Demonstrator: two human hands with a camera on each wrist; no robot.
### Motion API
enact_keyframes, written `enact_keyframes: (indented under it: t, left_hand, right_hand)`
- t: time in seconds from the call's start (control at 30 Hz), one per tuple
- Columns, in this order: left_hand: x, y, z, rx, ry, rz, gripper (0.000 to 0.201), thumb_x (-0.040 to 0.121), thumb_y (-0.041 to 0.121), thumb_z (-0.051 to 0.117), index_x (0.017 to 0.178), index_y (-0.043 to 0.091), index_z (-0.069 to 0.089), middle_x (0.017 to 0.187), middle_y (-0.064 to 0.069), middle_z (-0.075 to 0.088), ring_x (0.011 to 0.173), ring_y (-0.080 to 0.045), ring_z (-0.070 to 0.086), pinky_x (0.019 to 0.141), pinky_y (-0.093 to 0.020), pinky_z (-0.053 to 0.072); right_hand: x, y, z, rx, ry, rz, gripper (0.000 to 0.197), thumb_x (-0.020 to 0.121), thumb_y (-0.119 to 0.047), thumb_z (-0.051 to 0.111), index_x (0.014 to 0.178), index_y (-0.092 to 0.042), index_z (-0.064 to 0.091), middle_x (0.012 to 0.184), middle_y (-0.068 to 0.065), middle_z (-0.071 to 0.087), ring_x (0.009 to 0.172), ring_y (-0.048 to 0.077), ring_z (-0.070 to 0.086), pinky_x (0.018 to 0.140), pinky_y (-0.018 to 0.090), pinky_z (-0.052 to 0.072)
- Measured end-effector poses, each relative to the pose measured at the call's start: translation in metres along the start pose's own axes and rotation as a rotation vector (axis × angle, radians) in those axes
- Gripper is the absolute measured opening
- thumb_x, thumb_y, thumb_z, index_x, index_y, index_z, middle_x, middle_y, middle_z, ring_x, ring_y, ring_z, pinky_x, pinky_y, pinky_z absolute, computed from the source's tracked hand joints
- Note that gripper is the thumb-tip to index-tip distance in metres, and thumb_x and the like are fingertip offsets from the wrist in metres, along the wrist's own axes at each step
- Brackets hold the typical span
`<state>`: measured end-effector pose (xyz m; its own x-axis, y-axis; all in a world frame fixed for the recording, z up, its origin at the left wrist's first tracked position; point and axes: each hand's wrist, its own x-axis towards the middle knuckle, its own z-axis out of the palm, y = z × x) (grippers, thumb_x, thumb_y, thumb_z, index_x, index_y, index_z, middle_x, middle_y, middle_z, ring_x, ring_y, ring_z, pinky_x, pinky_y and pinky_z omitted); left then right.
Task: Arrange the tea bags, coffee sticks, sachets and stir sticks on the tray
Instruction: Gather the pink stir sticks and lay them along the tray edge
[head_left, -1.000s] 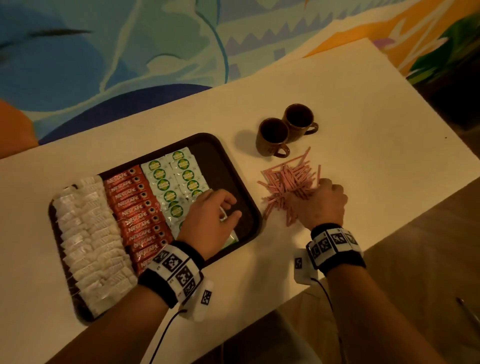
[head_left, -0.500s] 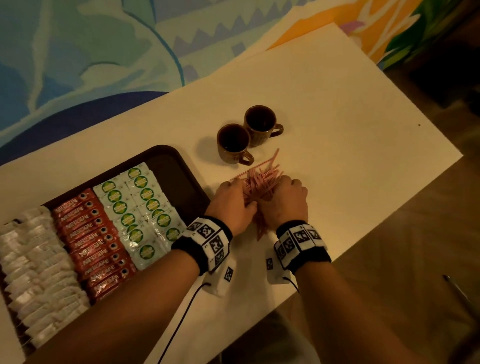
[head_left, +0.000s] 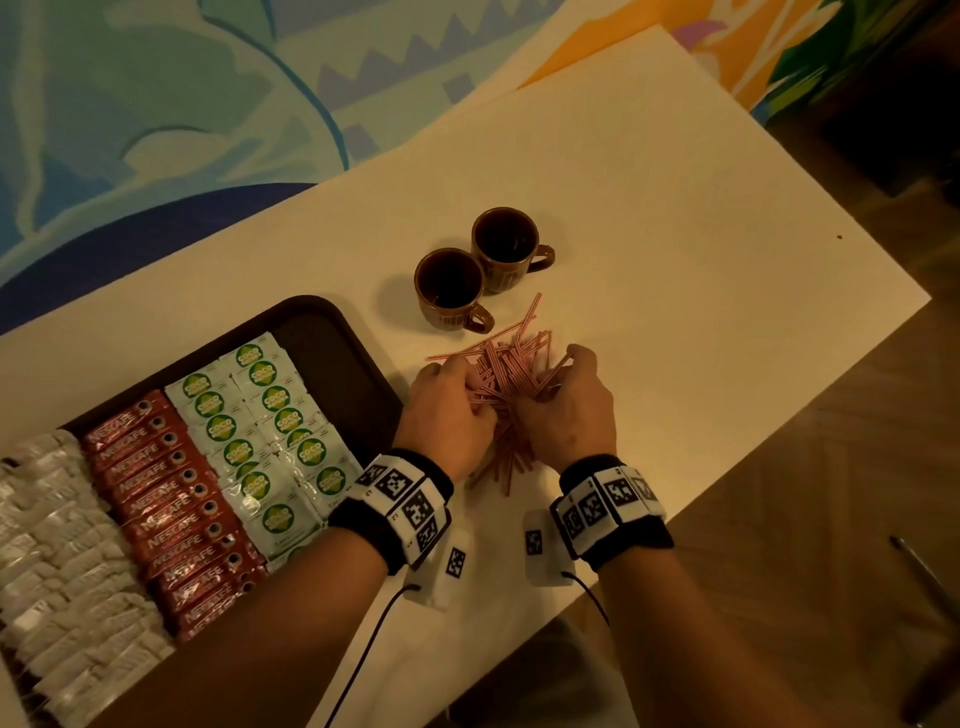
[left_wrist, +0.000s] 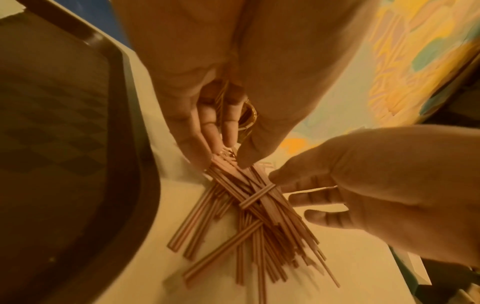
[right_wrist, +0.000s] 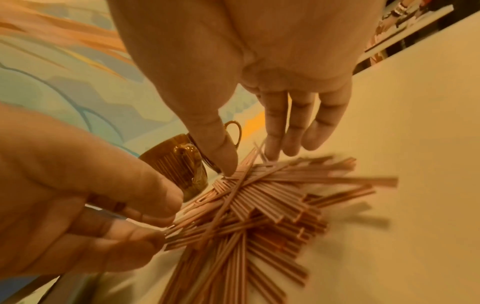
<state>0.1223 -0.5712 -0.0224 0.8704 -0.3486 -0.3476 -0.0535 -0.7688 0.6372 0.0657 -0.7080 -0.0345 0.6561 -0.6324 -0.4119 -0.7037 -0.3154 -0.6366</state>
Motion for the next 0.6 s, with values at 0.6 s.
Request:
enact_keyframes:
  t: [0.6]
  left_hand:
    - [-0.004,-0.014,0.007,0.045,0.034,0.092,0.042,0.088,0.003,0.07,0.122,0.023,0.058,0.14,0.001,0.041,0.116,-0.017,0.056,0.096,-0.021,0.046]
  right_hand:
    - [-0.012,-0.006,0.001,-0.434,-0.018,-0.154,0.071,0.082,-0.054,0.075,0.136,-0.016,0.051,0.127,0.007,0.059,0.118,0.029,0.054,0.098,0.047,0.048]
